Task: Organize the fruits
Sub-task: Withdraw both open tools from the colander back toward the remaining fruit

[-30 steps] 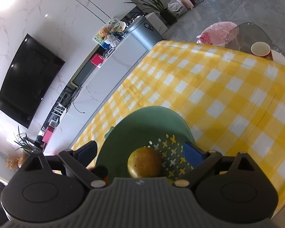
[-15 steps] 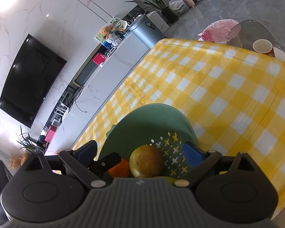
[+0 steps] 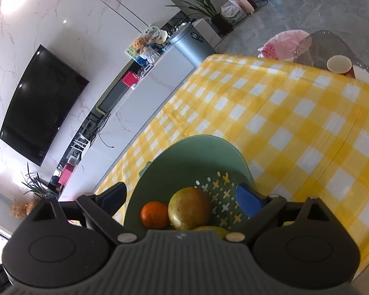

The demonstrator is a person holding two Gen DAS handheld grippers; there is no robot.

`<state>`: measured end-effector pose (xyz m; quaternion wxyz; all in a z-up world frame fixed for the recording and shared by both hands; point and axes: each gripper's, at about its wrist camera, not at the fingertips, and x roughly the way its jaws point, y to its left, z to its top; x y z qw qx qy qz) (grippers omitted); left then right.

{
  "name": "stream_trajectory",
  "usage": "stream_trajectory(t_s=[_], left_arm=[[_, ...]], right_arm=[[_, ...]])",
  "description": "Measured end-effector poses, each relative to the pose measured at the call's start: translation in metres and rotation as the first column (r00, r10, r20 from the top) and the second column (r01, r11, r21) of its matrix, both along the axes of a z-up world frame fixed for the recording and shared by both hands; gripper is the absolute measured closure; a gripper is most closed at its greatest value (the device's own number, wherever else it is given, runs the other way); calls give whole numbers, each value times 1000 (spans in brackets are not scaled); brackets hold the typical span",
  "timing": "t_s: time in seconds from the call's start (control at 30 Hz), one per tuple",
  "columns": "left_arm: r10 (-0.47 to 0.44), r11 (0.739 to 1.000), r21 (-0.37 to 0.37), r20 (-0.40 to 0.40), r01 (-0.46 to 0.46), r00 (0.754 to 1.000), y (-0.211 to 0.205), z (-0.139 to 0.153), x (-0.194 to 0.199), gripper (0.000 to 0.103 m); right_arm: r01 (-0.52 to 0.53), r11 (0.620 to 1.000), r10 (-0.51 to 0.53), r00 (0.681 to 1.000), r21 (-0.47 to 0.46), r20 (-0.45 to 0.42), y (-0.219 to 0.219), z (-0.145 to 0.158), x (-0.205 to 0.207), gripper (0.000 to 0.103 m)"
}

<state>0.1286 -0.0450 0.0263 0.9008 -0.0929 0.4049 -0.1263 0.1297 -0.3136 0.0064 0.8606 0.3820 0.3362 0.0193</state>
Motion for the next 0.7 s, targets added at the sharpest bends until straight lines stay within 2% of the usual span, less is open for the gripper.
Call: stream_trajectory(t_s=[0.1, 0.17, 0.23, 0.47, 0.7], left_arm=[[-17, 1000, 20, 0, 17, 1000, 4, 3, -6, 21], [10, 1000, 30, -24, -9, 1000, 9, 2, -9, 21], [26, 999, 40, -49, -24, 998, 13, 3, -15, 21], [28, 998, 62, -60, -25, 998, 25, 18, -41, 21], [44, 998, 41, -60, -42, 997, 38, 30, -63, 21]], right_arm=[[-11, 1000, 11, 1000, -10, 9, 4, 3, -3, 11], [-28, 999, 29, 1000, -27, 12, 10, 4, -3, 12], [-46, 997, 46, 999, -55, 10, 16, 7, -4, 13], [-76, 985, 78, 997, -156, 3, 28, 22, -14, 14], [-107, 940, 95, 994, -324, -53, 54, 35, -28, 14]])
